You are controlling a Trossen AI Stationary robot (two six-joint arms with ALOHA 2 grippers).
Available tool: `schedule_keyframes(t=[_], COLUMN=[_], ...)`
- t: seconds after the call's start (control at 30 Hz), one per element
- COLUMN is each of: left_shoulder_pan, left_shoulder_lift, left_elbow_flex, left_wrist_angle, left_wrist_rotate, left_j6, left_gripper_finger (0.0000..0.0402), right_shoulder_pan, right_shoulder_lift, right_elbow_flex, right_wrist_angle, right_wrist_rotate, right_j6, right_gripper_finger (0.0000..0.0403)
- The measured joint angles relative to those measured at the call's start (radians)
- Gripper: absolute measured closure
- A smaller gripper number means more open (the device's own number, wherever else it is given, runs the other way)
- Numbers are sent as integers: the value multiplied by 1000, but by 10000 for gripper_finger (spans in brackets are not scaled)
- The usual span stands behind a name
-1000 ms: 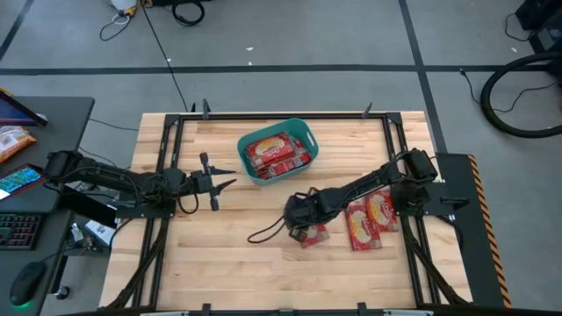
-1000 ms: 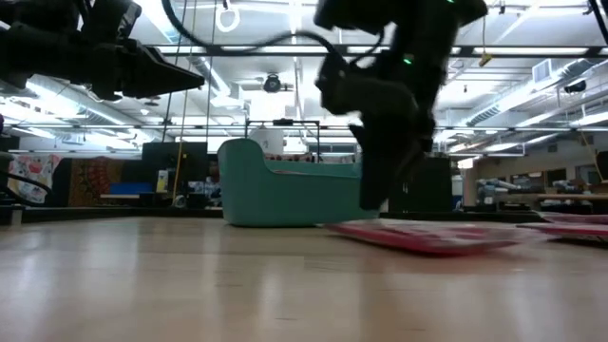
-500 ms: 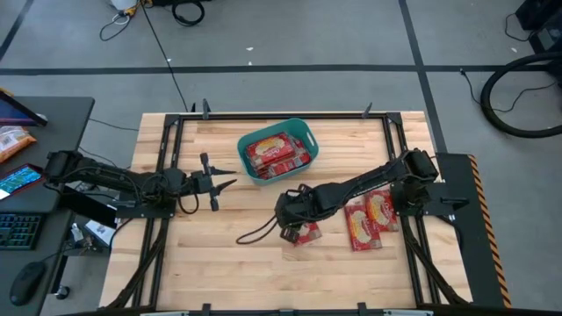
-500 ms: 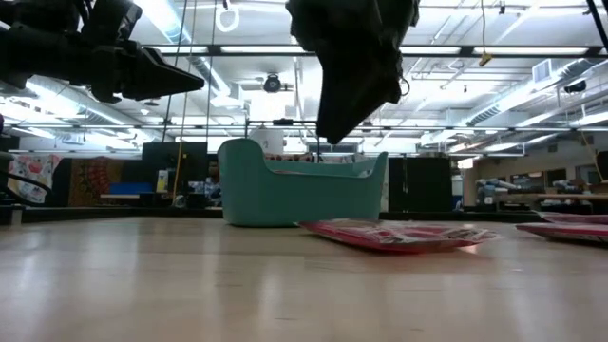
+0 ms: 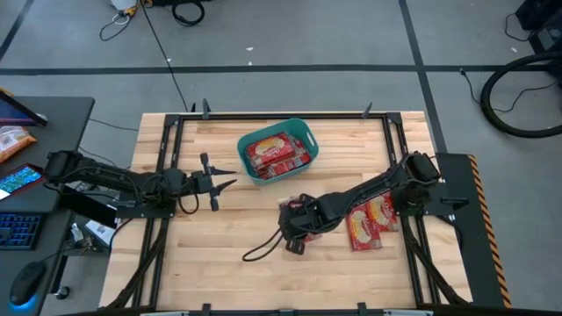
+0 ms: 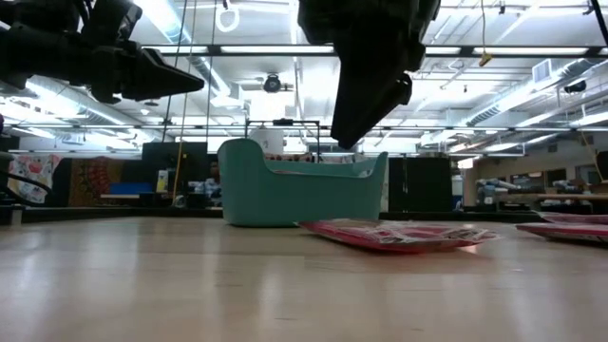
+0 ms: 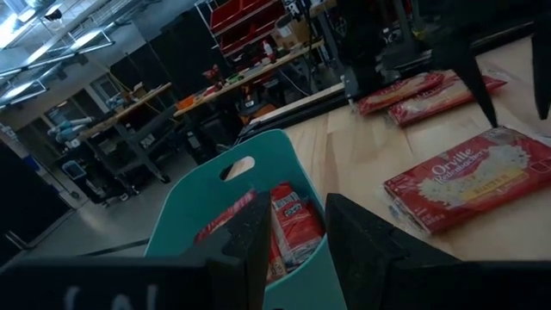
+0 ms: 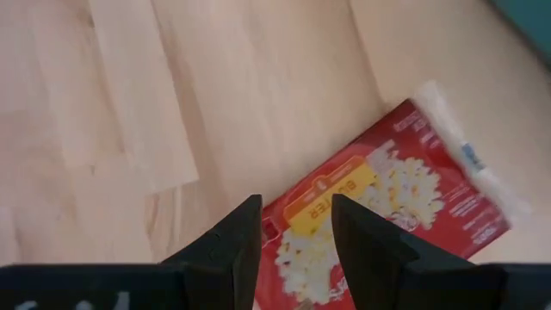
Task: Sort popcorn bags into baskets
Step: Put the red popcorn bag into the green bin
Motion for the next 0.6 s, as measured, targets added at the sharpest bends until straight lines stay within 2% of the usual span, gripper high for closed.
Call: schedule_keyframes(t=[0.2,0.43,0.6], left_shoulder_pan=[0,0,0], left_shoulder_lift=[0,0,0], left_elbow_flex=[0,1,1], left_wrist_angle=[-1,-4,-3], left_wrist_rotate=[0,0,0], left_j6=[0,0,-1], left_gripper_finger=[285,285,285], right_shoulder_pan=[7,10,4], right_shoulder_lift=[30,63,59], right_elbow_flex=[-1,-2,-2], right_wrist_angle=[-2,-68,-129], right_wrist_rotate=[-3,-4,-7], right_j6=[72,76,137], right_gripper_finger=[256,256,256])
